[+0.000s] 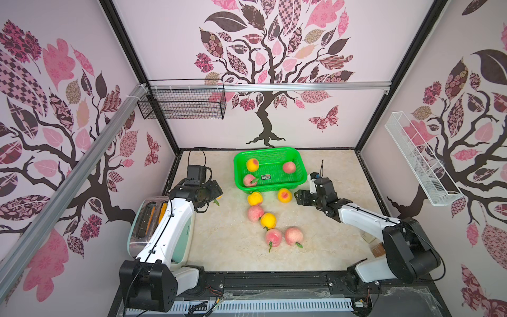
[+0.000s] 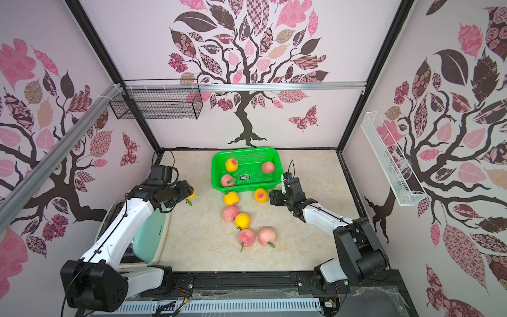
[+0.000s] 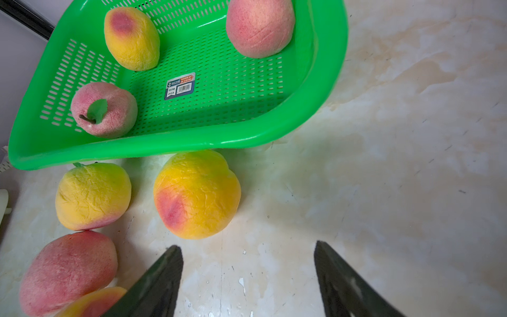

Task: Put the peaches into the basket
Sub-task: Pick up the peach from the center of the board, then place the peach in the basket.

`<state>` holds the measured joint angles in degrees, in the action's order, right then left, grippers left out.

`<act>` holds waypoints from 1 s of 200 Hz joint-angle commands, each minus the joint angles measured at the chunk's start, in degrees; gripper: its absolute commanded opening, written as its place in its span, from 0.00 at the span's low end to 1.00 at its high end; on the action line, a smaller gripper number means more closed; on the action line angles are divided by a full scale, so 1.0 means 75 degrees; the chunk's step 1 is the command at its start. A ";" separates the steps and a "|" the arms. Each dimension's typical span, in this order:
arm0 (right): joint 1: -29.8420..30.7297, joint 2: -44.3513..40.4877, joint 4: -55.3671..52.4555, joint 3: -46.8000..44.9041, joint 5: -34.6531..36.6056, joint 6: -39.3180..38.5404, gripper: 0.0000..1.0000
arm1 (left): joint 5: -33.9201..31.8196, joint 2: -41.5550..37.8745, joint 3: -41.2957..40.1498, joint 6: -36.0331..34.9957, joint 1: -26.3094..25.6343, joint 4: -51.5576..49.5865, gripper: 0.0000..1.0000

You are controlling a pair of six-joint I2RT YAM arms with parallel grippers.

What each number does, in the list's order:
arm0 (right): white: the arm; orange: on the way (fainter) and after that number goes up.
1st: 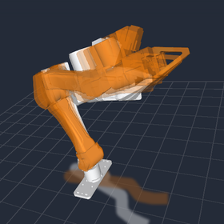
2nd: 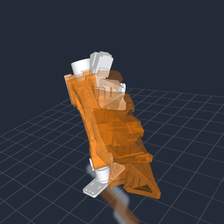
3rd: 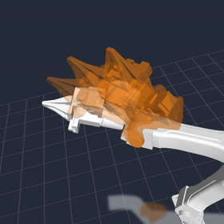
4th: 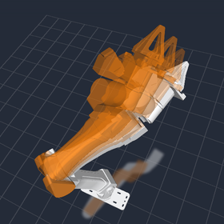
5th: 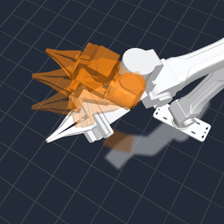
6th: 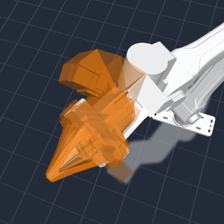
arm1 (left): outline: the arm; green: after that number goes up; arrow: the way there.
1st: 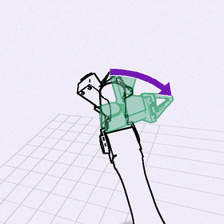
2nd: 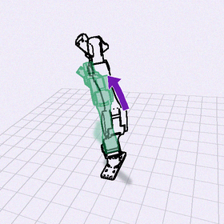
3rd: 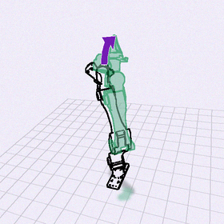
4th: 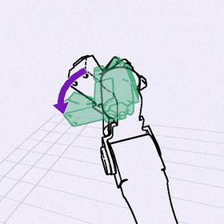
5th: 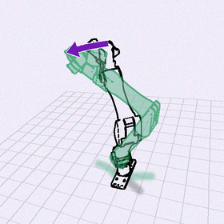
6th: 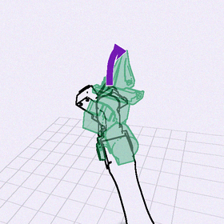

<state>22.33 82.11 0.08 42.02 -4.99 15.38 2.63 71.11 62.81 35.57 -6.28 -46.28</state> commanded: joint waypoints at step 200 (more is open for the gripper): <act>0.0060 -0.0244 -0.0053 0.0195 0.0136 -0.0103 0.78 | 0.1794 0.4025 0.4646 0.0100 -0.0932 0.1918 0.58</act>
<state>22.33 80.31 -0.05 42.02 -4.60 15.29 15.75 97.91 94.08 37.43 -12.88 -32.97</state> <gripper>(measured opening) 0.780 0.701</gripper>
